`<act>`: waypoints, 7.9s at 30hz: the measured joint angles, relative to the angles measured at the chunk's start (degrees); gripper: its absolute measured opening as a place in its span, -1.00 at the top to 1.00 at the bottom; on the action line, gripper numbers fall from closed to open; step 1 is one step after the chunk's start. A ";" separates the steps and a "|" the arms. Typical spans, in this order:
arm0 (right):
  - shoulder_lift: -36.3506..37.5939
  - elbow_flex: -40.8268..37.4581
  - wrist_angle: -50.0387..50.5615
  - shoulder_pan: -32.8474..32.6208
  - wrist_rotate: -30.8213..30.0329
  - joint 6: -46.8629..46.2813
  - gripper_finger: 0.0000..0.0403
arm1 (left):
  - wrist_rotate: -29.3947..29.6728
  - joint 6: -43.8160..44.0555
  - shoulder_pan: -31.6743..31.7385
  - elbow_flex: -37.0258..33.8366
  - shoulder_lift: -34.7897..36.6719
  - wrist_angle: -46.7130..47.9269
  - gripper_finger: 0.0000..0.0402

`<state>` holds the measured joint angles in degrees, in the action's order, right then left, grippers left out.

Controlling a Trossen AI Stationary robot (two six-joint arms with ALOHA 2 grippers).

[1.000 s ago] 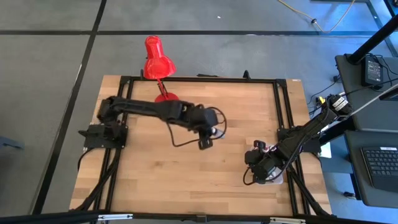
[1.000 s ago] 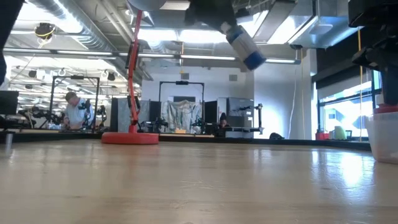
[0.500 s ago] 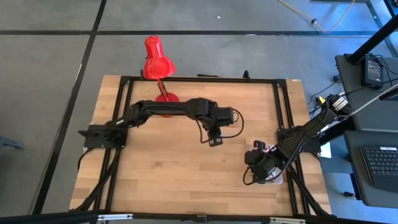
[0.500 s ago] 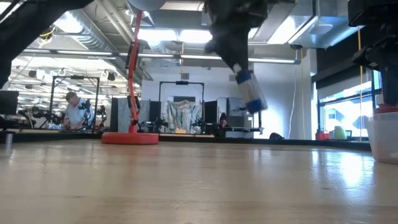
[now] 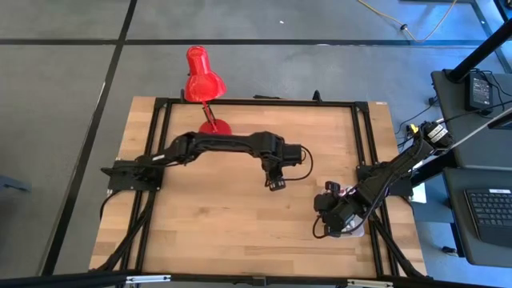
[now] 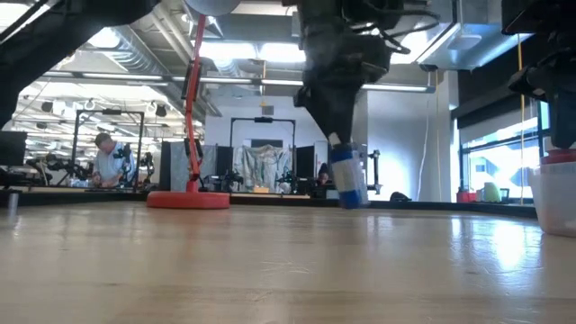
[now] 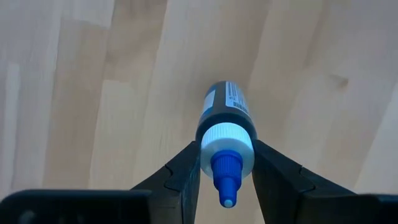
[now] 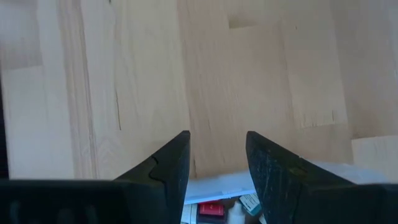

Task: Pick & Place food coloring
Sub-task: Put the big blue bottle into the transparent container

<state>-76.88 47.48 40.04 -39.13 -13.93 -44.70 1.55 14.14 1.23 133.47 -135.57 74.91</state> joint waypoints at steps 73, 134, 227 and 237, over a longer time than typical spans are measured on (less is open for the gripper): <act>0.00 0.00 -3.44 -0.01 -6.91 5.98 0.21 | 0.53 -0.98 -16.40 -71.84 45.88 -68.80 -0.07; -1.11 0.02 -29.51 30.99 -1.00 42.55 -0.53 | 5.32 -19.46 -18.34 -105.66 56.06 -116.49 -0.07; -9.66 12.81 30.15 -5.62 -3.92 -23.12 0.39 | 7.99 -19.44 -18.38 -105.61 56.04 -115.38 -0.07; -9.66 14.06 29.80 -5.62 -4.73 -22.54 0.39 | 7.99 -19.44 -18.38 -105.61 56.04 -115.38 -0.07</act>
<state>-86.54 61.54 69.84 -44.75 -18.67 -67.24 9.54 -5.30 -17.15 27.86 -79.53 -40.47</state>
